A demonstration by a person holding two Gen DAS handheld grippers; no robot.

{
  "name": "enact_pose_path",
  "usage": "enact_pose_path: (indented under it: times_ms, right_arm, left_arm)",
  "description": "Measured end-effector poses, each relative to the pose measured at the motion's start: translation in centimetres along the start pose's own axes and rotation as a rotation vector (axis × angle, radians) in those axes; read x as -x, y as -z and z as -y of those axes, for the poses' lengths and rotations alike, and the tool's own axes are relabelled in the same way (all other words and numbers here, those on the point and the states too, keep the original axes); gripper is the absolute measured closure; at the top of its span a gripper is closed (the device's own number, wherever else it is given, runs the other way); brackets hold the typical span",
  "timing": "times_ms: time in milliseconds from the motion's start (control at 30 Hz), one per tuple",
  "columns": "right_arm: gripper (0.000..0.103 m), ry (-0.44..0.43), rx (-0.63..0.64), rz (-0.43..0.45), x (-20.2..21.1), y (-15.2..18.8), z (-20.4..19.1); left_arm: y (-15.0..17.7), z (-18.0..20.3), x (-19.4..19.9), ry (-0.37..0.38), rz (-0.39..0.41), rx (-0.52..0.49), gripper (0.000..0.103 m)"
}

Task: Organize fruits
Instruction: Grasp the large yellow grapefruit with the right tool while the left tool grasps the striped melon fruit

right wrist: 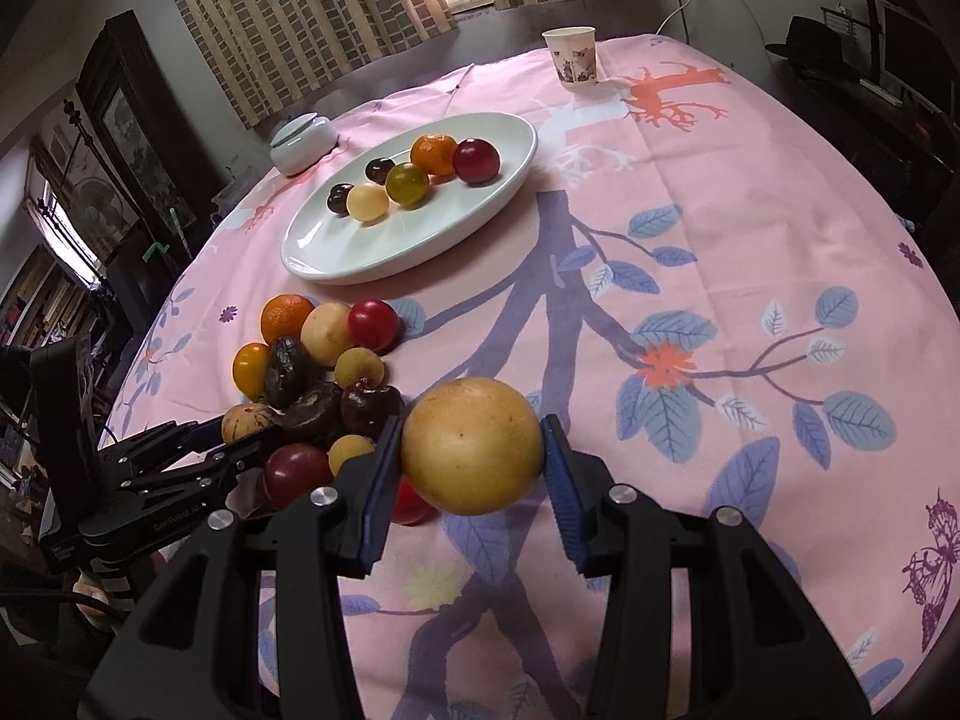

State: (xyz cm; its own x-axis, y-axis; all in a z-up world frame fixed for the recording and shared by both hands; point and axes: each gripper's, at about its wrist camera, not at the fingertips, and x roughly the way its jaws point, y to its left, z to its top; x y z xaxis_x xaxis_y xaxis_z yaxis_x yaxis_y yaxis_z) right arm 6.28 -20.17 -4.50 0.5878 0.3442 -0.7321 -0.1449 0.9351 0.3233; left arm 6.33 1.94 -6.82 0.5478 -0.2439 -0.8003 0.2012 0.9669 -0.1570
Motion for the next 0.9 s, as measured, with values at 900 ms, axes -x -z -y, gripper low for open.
enact_pose_path:
  times_ms: [900]
  right_arm:
    - [0.057, -0.019, 0.087, -0.023, -1.4, -0.6, -3.7]
  left_arm:
    - [-1.8, -1.9, 4.4, 0.027, 0.071, 0.014, 0.061]
